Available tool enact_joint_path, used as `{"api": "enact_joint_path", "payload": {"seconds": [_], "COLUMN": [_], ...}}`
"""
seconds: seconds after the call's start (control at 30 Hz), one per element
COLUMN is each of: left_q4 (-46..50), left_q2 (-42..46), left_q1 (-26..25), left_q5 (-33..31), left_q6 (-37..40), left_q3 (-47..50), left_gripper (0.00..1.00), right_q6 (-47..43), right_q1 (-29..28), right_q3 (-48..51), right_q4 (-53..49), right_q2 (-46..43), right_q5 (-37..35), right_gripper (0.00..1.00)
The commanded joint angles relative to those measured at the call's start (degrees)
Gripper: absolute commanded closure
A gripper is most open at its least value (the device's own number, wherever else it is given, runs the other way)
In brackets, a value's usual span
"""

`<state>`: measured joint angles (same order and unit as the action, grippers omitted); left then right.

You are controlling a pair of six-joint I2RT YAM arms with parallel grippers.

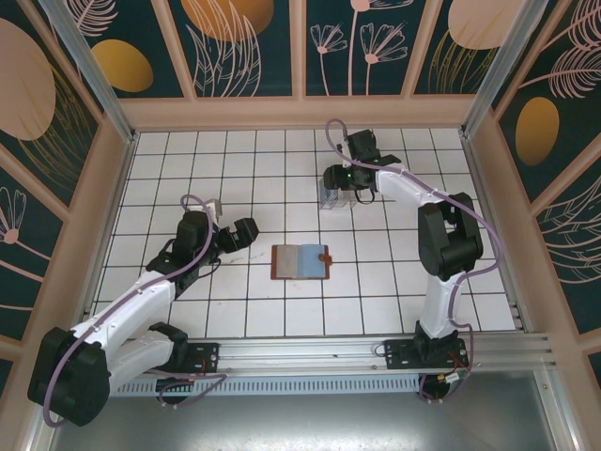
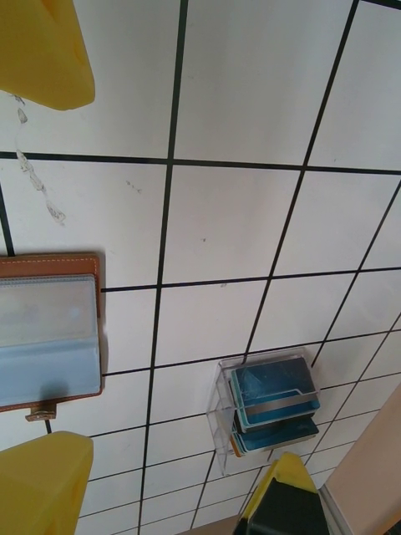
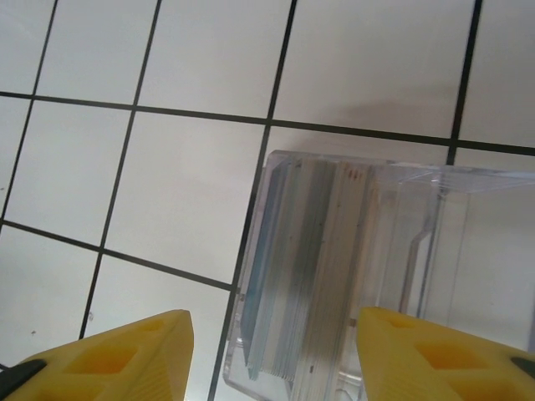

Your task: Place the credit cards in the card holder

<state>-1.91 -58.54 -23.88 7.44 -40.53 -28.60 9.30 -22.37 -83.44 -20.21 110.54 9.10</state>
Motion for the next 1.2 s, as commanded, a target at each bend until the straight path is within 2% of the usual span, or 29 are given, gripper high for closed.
{"api": "enact_joint_path", "payload": {"seconds": [0.0, 0.3, 0.4, 0.57, 0.83, 1.17], "left_q4": [-0.55, -2.06, -1.92, -2.50, -3.37, -3.34], "left_q2": [0.47, -1.48, -2.18, -2.36, -2.10, -1.66], "left_q1": [0.32, 0.32, 0.32, 0.32, 0.32, 0.32], "left_q5": [0.35, 0.83, 1.34, 1.07, 1.32, 1.01], "left_q6": [0.27, 0.23, 0.36, 0.45, -0.42, -0.16], "left_q3": [-0.73, -1.13, -1.67, -1.20, 0.30, 0.79], "left_gripper": [0.02, 0.02, 0.02, 0.02, 0.01, 0.02], "right_q6": [1.78, 3.77, 3.88, 3.78, 4.62, 5.33], "right_q1": [0.44, 0.49, 0.24, 0.33, 1.13, 1.43], "right_q3": [1.20, 0.35, 0.36, -0.17, 2.84, 3.93], "right_q4": [1.56, 1.57, 2.09, 2.45, 7.22, 8.65], "right_q2": [-0.74, 3.85, 4.71, 4.90, 0.46, -0.41], "right_q5": [-2.08, 0.56, 3.60, 6.64, 12.17, 14.25], "right_gripper": [0.41, 0.37, 0.37, 0.44, 0.53, 0.61]}}
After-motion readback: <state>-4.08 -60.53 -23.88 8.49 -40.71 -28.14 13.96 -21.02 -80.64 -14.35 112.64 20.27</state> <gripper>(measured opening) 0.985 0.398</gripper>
